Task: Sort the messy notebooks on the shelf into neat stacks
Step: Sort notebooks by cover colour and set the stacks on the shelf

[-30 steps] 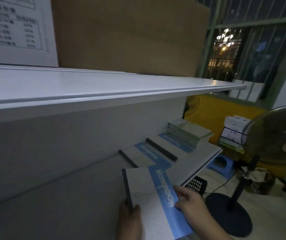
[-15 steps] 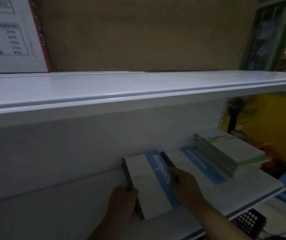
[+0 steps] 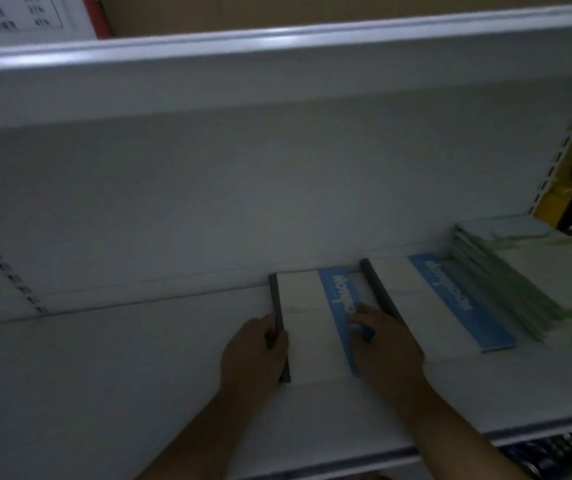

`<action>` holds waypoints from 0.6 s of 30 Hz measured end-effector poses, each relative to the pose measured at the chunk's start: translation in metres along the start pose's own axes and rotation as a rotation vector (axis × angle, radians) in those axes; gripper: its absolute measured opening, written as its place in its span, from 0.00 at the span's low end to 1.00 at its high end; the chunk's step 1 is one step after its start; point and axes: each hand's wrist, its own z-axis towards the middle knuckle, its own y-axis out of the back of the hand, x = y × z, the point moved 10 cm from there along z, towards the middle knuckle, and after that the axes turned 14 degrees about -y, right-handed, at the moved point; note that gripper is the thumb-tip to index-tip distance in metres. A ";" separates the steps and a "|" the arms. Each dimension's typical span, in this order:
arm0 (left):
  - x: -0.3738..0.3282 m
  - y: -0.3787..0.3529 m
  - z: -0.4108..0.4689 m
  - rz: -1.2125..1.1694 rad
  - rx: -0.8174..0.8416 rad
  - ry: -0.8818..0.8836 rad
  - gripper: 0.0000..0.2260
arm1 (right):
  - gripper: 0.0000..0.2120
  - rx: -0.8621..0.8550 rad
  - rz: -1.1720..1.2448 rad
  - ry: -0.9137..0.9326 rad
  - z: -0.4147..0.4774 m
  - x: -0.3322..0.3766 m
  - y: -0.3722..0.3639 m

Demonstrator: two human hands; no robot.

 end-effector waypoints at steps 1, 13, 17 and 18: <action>0.000 0.002 -0.001 -0.003 -0.020 -0.006 0.11 | 0.13 0.013 0.026 0.011 0.000 0.000 -0.001; 0.003 -0.001 -0.005 -0.129 -0.058 0.001 0.17 | 0.11 0.038 0.069 0.062 -0.004 0.000 -0.003; 0.004 -0.003 -0.007 -0.153 -0.041 -0.001 0.17 | 0.11 0.036 -0.001 0.066 -0.011 0.004 -0.002; 0.004 -0.004 -0.006 -0.156 -0.032 0.003 0.17 | 0.11 0.037 -0.022 0.056 -0.012 0.004 -0.002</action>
